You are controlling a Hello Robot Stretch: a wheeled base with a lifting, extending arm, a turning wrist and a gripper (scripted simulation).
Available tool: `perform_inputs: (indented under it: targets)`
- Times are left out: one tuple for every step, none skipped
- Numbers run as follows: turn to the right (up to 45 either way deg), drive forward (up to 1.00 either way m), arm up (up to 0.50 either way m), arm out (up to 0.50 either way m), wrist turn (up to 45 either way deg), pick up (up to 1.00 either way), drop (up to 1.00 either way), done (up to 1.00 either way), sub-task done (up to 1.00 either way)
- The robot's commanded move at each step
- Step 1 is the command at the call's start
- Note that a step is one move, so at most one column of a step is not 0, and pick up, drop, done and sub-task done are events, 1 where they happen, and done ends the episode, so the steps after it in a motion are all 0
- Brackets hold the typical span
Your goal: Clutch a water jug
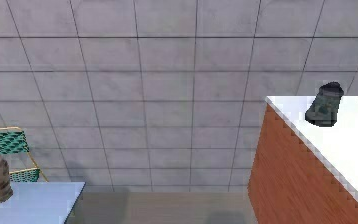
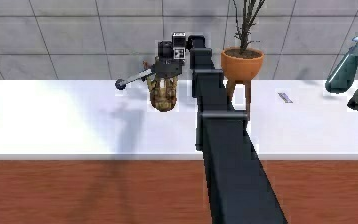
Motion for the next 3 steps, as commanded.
perform_inputs:
  targets:
    - [0.0,0.00,0.00,0.00,39.0,0.00,0.00,0.00,0.00]
    - [0.0,0.00,0.00,0.00,0.0,1.00,0.00,0.00,0.00]
    - [0.0,0.00,0.00,0.00,0.0,0.00,0.00,1.00,0.00]
